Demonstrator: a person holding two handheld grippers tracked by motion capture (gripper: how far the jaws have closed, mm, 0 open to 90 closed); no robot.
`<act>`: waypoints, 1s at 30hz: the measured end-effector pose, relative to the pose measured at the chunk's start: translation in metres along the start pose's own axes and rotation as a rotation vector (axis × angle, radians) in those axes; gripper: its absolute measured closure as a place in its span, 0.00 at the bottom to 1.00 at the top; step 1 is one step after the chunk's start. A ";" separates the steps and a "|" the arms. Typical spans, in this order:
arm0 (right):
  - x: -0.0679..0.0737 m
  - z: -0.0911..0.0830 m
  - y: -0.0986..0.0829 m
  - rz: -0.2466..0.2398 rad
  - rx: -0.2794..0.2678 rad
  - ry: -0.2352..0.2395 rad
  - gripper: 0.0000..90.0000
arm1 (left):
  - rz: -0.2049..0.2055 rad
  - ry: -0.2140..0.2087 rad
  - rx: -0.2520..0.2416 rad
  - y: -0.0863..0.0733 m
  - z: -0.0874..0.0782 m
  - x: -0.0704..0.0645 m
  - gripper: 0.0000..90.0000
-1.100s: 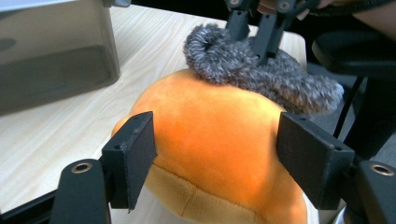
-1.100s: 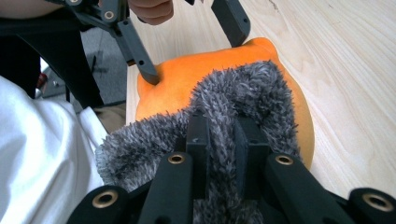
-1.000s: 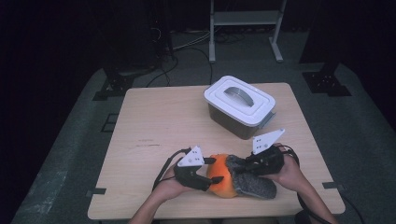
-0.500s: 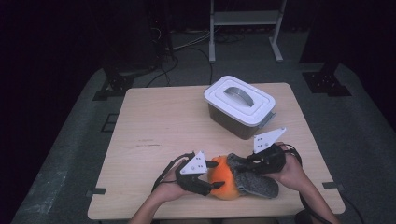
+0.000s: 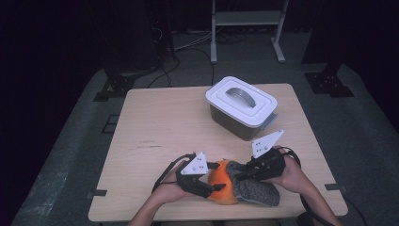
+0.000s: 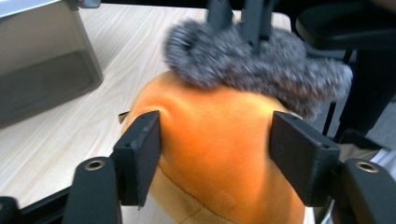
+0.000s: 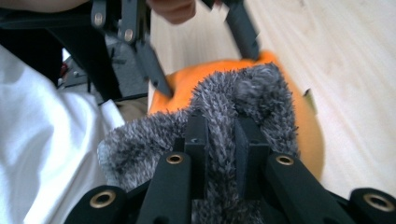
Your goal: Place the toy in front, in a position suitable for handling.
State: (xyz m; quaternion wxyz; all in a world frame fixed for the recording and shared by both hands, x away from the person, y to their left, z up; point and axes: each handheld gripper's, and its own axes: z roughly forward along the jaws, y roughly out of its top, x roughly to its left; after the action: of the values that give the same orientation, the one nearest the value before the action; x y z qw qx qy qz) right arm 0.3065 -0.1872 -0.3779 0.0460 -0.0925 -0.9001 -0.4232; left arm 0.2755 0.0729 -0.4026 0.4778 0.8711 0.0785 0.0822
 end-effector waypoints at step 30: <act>-0.011 -0.005 -0.006 0.058 -0.027 -0.083 0.86 | 0.136 -0.075 0.022 0.002 0.005 -0.014 0.43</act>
State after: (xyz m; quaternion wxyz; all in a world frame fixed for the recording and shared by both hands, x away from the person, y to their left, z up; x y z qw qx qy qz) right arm 0.3156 -0.1965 -0.3806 0.0198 -0.1365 -0.8923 -0.4297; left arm 0.2629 0.0644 -0.4045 0.4643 0.8820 0.0020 0.0811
